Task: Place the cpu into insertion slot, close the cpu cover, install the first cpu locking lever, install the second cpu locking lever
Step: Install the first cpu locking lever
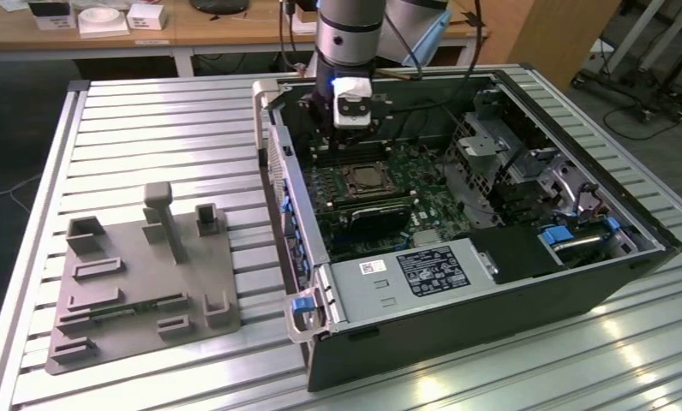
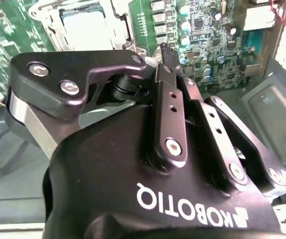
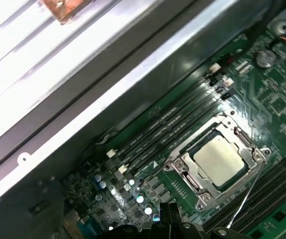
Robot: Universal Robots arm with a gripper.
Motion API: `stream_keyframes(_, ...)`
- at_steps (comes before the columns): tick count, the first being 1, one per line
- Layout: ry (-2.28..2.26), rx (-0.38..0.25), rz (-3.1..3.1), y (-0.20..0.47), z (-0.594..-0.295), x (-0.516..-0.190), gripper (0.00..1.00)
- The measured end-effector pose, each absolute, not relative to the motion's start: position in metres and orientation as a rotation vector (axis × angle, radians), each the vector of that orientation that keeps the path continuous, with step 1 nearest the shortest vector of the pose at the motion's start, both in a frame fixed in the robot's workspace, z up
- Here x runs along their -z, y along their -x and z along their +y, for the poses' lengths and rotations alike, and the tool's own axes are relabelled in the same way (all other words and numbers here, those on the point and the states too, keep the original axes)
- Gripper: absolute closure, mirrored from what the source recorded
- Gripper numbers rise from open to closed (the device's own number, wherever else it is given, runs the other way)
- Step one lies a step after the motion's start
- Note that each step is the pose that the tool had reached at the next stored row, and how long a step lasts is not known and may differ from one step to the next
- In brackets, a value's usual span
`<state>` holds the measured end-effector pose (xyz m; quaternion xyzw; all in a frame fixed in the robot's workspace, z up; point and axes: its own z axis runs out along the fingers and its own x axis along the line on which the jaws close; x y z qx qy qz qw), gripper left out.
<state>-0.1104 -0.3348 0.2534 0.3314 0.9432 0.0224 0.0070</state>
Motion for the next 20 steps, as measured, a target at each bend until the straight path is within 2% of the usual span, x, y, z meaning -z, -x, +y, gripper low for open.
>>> stream_keyframes(20,-0.668,-0.072,3.060,0.1195,-0.3349,-0.2531,0.90)
